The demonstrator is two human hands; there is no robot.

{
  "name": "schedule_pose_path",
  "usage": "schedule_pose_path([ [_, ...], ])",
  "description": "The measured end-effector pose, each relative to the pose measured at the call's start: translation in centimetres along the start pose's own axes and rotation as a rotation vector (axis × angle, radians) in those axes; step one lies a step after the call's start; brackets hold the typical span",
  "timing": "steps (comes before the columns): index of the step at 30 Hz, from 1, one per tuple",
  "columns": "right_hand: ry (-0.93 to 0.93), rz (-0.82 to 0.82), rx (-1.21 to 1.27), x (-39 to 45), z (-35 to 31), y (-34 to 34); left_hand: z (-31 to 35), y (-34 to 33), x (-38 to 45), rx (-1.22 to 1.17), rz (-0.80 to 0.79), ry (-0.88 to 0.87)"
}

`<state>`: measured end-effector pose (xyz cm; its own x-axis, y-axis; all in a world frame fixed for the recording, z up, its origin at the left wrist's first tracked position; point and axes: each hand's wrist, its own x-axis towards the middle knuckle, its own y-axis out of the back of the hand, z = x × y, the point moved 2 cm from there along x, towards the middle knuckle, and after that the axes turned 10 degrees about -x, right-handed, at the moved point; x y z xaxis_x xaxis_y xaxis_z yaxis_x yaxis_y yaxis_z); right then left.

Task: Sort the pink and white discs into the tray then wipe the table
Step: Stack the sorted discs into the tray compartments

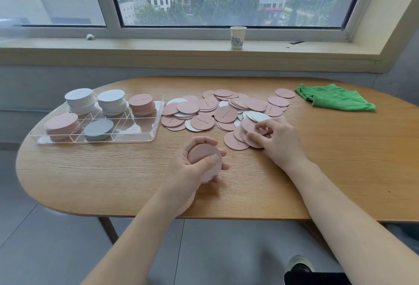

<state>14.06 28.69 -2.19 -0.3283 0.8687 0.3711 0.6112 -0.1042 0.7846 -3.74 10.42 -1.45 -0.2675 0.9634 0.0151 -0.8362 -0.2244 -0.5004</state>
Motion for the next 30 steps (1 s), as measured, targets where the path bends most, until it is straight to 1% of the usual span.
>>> schedule_pose_path([
  [4, -0.001, 0.063, 0.005, -0.1, -0.1, 0.1, 0.0, 0.0, 0.0, -0.011, 0.001, 0.009],
  [9, -0.105, 0.072, 0.058, 0.5, 0.0, 0.3, 0.1, -0.1, -0.2, -0.003, 0.004, 0.01],
  [15, -0.175, -0.002, 0.01, 2.1, 0.3, -0.2, 0.1, -0.2, -0.2, -0.012, 0.0, 0.015],
  [19, -0.214, -0.104, -0.12, 2.7, 0.7, -0.8, 0.1, -0.2, -0.1, -0.014, -0.012, 0.017],
  [22, -0.22, -0.132, -0.175, 2.7, 0.6, -0.9, 0.1, -0.2, -0.1, -0.011, -0.015, 0.023],
  [24, -0.213, -0.113, -0.125, 2.5, 0.6, -0.8, 0.0, -0.2, -0.1, -0.019, -0.016, 0.022],
  [28, -0.165, -0.034, 0.094, 2.0, 0.7, -0.4, 0.0, -0.1, 0.0, -0.019, -0.008, 0.013],
  [30, -0.117, 0.025, 0.102, 1.7, 0.6, -0.2, -0.1, -0.1, 0.0, -0.016, -0.006, 0.015],
])
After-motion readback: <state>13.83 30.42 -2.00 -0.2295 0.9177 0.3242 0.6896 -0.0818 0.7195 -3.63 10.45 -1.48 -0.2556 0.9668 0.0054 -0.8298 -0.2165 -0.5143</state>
